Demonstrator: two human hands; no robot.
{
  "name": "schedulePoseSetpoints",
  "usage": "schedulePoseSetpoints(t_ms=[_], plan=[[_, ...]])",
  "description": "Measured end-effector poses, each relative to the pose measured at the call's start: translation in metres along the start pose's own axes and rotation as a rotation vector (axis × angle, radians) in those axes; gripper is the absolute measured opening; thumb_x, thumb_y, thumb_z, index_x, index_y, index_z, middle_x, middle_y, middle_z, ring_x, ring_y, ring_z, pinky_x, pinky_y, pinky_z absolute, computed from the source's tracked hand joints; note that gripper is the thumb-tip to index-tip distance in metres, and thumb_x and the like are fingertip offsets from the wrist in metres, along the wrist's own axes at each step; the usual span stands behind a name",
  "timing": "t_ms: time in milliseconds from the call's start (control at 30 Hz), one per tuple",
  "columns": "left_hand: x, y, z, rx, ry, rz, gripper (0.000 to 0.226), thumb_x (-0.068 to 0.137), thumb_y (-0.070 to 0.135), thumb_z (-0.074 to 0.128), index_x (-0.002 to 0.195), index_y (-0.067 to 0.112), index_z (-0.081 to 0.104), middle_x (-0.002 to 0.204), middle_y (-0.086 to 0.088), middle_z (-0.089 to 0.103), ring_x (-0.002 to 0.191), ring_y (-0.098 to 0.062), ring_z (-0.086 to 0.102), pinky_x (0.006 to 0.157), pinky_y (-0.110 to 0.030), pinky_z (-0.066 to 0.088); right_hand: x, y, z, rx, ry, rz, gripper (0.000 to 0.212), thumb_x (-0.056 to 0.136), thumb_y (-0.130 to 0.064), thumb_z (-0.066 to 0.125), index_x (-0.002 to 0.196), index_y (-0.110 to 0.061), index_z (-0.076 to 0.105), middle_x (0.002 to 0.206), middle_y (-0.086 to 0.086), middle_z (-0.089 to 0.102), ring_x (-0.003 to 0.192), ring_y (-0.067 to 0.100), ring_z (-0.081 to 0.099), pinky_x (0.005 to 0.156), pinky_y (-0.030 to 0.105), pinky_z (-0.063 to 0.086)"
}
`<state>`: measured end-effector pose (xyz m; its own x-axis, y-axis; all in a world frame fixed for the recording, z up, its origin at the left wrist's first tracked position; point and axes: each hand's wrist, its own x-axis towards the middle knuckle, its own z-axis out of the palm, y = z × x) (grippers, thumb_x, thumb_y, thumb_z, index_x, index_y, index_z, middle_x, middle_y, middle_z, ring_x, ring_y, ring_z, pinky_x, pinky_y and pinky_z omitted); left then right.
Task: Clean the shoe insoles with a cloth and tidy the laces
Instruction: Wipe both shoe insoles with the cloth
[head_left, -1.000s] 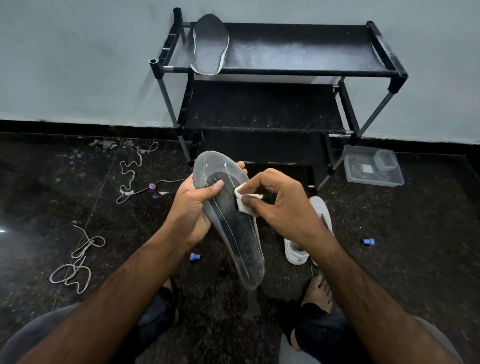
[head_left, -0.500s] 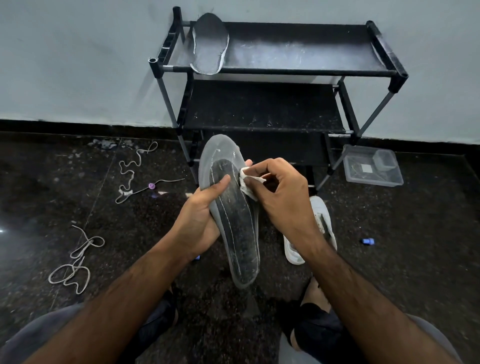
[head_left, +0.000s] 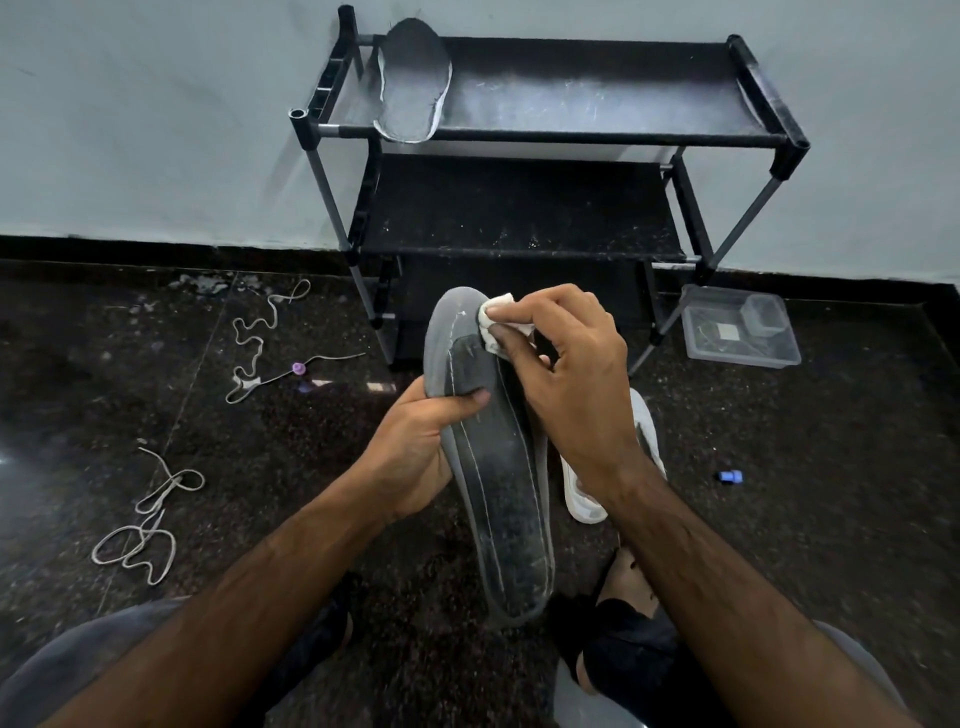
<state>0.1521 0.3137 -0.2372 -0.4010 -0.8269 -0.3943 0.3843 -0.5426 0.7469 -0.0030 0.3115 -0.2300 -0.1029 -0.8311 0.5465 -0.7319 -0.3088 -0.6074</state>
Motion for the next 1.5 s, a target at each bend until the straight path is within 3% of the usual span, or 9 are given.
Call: schedulePoseSetpoints(t_ms=[200, 400, 567, 733, 833, 1000, 1200, 1400, 1500], plan=[[0.005, 0.016, -0.007, -0.092, 0.119, 0.094, 0.031, 0.098, 0.005, 0.049, 0.127, -0.003, 0.057, 0.105, -0.015, 0.076, 0.093, -0.026, 0.075, 0.075, -0.038, 0.062, -0.007, 0.009, 0.003, 0.109, -0.197, 0.099, 0.009, 0.090, -0.025, 0.076, 0.099, -0.026, 0.075, 0.097, -0.015, 0.066, 0.096, 0.010, 0.066, 0.086, 0.047, 0.054], [0.006, 0.027, -0.010, -0.188, -0.004, 0.071, 0.036, 0.105, 0.010, 0.036, 0.134, -0.006, 0.051, 0.130, -0.020, 0.065, 0.117, -0.032, 0.067, 0.088, -0.042, 0.059, -0.010, 0.004, -0.002, 0.060, -0.354, 0.042, 0.009, 0.082, -0.027, 0.080, 0.085, -0.026, 0.072, 0.085, -0.016, 0.061, 0.086, 0.007, 0.057, 0.082, 0.048, 0.052], [0.000, 0.018, -0.005, -0.107, -0.073, -0.029, 0.050, 0.091, 0.018, 0.061, 0.137, 0.001, 0.053, 0.107, -0.017, 0.072, 0.091, -0.027, 0.073, 0.078, -0.040, 0.061, -0.006, 0.000, -0.001, 0.168, -0.230, 0.151, 0.008, 0.087, -0.015, 0.080, 0.094, -0.017, 0.076, 0.094, -0.008, 0.067, 0.087, 0.008, 0.066, 0.076, 0.030, 0.057], [-0.005, 0.008, -0.005, 0.088, -0.158, -0.039, 0.056, 0.074, 0.002, 0.066, 0.127, 0.012, 0.055, 0.098, -0.009, 0.072, 0.086, -0.023, 0.072, 0.071, -0.035, 0.059, -0.003, 0.006, -0.002, 0.223, -0.118, 0.300, 0.007, 0.088, -0.016, 0.079, 0.095, -0.017, 0.076, 0.092, -0.007, 0.071, 0.089, 0.008, 0.070, 0.080, 0.033, 0.059], [-0.001, 0.007, -0.007, 0.080, -0.142, -0.028, 0.059, 0.066, -0.012, 0.059, 0.120, 0.012, 0.058, 0.091, -0.010, 0.072, 0.080, -0.024, 0.072, 0.068, -0.036, 0.060, -0.002, 0.005, -0.002, 0.232, -0.168, 0.245, 0.009, 0.087, -0.015, 0.081, 0.095, -0.016, 0.078, 0.093, -0.007, 0.071, 0.089, 0.009, 0.069, 0.079, 0.032, 0.059], [0.004, 0.018, -0.016, 0.086, -0.083, 0.032, 0.065, 0.069, -0.029, 0.037, 0.120, 0.005, 0.058, 0.091, -0.015, 0.071, 0.078, -0.026, 0.072, 0.066, -0.037, 0.062, -0.006, -0.002, -0.006, 0.322, -0.474, 0.053, 0.012, 0.084, -0.013, 0.084, 0.096, -0.014, 0.081, 0.092, -0.003, 0.069, 0.088, 0.012, 0.068, 0.076, 0.030, 0.057], [-0.001, 0.004, -0.007, 0.098, -0.191, -0.078, 0.061, 0.056, -0.018, 0.050, 0.111, 0.005, 0.059, 0.088, -0.019, 0.069, 0.078, -0.029, 0.071, 0.068, -0.036, 0.061, -0.002, 0.007, -0.006, 0.143, -0.178, 0.026, 0.010, 0.086, -0.008, 0.080, 0.097, -0.010, 0.079, 0.097, -0.002, 0.069, 0.092, 0.008, 0.068, 0.082, 0.030, 0.058], [-0.001, 0.012, -0.013, 0.090, -0.164, -0.068, 0.064, 0.064, -0.030, 0.038, 0.114, 0.006, 0.056, 0.086, -0.016, 0.072, 0.076, -0.026, 0.073, 0.063, -0.034, 0.062, -0.006, -0.006, 0.000, 0.339, -0.487, -0.071, 0.008, 0.086, -0.011, 0.082, 0.093, -0.010, 0.082, 0.093, 0.000, 0.071, 0.087, 0.010, 0.069, 0.078, 0.028, 0.058], [-0.002, 0.008, -0.010, 0.055, -0.211, -0.083, 0.065, 0.061, -0.028, 0.041, 0.118, 0.002, 0.054, 0.096, -0.024, 0.068, 0.085, -0.034, 0.072, 0.071, -0.042, 0.062, -0.001, 0.005, -0.005, 0.237, -0.429, -0.047, 0.009, 0.085, -0.012, 0.082, 0.094, -0.012, 0.082, 0.094, -0.003, 0.071, 0.087, 0.009, 0.069, 0.078, 0.033, 0.059]])
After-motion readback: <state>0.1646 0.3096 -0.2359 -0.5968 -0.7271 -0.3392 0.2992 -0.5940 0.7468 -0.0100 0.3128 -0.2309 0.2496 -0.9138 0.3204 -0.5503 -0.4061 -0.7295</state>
